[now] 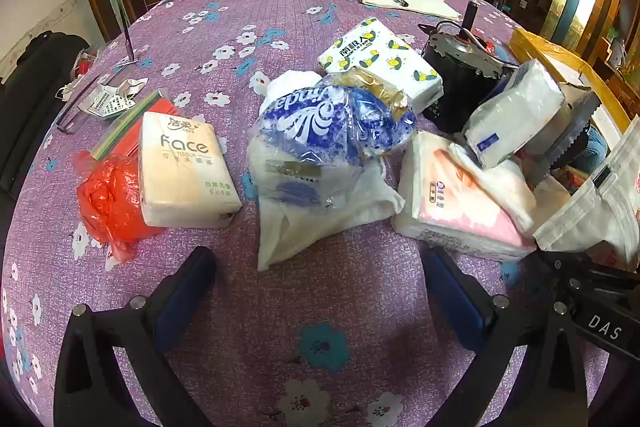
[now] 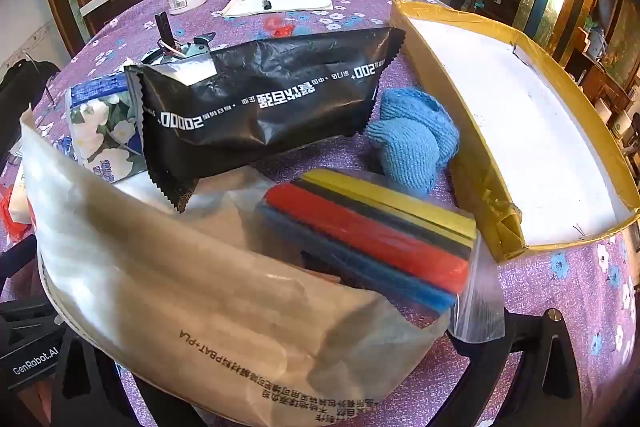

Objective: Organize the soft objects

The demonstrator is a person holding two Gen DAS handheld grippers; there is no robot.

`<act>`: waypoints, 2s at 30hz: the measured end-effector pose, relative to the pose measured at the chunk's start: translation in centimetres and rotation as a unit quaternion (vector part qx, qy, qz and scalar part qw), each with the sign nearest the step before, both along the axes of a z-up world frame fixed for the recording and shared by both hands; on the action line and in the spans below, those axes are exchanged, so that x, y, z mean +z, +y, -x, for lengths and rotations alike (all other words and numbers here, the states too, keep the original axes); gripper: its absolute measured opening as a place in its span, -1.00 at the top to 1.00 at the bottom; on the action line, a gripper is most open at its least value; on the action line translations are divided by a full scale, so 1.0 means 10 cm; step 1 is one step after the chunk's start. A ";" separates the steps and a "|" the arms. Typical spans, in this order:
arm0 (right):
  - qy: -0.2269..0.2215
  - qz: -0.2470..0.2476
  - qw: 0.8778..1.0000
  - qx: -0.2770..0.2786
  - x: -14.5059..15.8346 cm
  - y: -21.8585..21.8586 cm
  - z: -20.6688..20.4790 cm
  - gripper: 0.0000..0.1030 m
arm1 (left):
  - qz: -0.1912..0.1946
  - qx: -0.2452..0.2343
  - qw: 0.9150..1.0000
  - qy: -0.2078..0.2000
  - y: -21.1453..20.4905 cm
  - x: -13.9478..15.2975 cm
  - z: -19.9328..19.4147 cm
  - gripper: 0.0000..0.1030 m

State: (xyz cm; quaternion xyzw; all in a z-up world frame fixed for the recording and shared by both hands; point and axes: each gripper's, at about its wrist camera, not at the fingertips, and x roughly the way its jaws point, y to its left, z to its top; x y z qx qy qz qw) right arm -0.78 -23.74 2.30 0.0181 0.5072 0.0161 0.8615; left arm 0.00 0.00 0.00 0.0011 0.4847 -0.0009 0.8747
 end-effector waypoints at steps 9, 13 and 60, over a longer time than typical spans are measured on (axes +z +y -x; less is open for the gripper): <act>0.000 0.001 1.000 0.000 0.01 0.01 0.00 -0.98 | -0.001 0.009 1.000 0.000 -0.01 0.00 0.01 -1.00; 0.016 0.001 0.999 0.043 0.01 0.02 -0.01 -0.99 | -0.001 0.011 1.000 0.001 -0.02 0.02 0.03 -1.00; -0.024 -0.027 0.859 0.511 0.36 0.30 0.58 0.16 | 0.084 0.012 0.996 -0.032 0.91 0.34 0.65 -1.00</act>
